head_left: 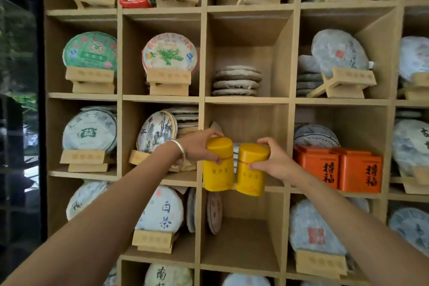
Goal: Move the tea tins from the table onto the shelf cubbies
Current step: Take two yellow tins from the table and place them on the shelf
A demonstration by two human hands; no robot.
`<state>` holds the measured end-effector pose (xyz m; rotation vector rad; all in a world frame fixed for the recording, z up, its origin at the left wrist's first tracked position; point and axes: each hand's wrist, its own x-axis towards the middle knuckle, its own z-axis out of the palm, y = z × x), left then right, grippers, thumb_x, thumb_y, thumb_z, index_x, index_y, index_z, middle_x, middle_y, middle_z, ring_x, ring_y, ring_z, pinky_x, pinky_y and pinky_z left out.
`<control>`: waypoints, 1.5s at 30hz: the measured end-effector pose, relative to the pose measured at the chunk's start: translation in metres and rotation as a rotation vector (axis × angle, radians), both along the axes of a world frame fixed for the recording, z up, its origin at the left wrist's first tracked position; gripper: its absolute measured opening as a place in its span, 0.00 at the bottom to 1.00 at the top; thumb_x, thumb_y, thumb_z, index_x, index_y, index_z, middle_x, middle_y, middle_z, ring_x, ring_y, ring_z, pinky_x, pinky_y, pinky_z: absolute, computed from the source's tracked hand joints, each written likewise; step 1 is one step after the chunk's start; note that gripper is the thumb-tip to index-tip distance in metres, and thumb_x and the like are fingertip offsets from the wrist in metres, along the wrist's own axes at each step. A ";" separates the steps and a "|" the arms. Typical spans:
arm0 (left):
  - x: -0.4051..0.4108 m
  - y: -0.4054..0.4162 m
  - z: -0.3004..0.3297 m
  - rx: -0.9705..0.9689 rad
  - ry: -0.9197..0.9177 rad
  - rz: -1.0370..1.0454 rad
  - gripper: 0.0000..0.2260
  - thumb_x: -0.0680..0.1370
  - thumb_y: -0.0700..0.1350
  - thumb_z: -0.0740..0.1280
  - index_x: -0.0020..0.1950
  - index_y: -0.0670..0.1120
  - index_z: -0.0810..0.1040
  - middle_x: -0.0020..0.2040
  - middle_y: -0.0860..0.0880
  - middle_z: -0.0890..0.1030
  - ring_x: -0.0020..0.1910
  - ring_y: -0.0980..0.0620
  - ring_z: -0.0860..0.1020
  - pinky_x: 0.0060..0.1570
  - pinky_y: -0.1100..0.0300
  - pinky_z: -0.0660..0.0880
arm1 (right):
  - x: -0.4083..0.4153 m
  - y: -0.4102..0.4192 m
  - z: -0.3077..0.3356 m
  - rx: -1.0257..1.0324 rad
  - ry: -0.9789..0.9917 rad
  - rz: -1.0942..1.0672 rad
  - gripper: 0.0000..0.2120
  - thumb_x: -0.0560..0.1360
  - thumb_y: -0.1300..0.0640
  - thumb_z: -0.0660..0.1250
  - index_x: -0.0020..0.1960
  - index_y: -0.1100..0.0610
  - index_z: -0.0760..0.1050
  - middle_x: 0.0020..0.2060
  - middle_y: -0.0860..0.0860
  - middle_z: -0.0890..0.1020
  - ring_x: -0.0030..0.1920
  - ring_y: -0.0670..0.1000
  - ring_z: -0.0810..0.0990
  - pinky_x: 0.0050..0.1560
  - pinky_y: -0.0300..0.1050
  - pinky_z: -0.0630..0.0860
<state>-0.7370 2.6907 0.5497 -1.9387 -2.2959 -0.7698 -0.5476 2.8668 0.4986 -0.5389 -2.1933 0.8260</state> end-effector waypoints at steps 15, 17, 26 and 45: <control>-0.045 0.073 0.009 -0.157 -0.006 -0.008 0.36 0.67 0.50 0.76 0.70 0.55 0.61 0.58 0.50 0.68 0.54 0.47 0.72 0.44 0.58 0.73 | -0.056 0.044 0.023 -0.097 -0.172 -0.032 0.31 0.67 0.55 0.76 0.63 0.45 0.64 0.57 0.53 0.71 0.53 0.56 0.76 0.36 0.48 0.78; -0.048 0.079 0.007 -0.172 -0.022 0.007 0.36 0.67 0.49 0.76 0.70 0.55 0.61 0.58 0.50 0.68 0.55 0.46 0.72 0.45 0.57 0.74 | -0.061 0.050 0.018 -0.087 -0.186 -0.035 0.31 0.67 0.55 0.76 0.64 0.46 0.64 0.59 0.55 0.71 0.54 0.56 0.76 0.44 0.52 0.80; -0.036 0.094 0.002 -0.119 0.273 0.111 0.33 0.70 0.53 0.72 0.71 0.47 0.64 0.64 0.42 0.70 0.60 0.43 0.71 0.52 0.54 0.72 | -0.064 0.060 0.014 -0.098 -0.203 0.021 0.31 0.70 0.53 0.73 0.67 0.42 0.61 0.60 0.54 0.72 0.53 0.53 0.76 0.52 0.53 0.80; -0.017 0.042 -0.108 0.506 0.616 0.065 0.27 0.69 0.57 0.70 0.65 0.50 0.72 0.69 0.41 0.68 0.66 0.42 0.69 0.64 0.46 0.70 | -0.045 0.050 -0.058 0.049 0.066 0.007 0.38 0.66 0.50 0.78 0.67 0.43 0.57 0.58 0.45 0.73 0.57 0.47 0.76 0.53 0.43 0.76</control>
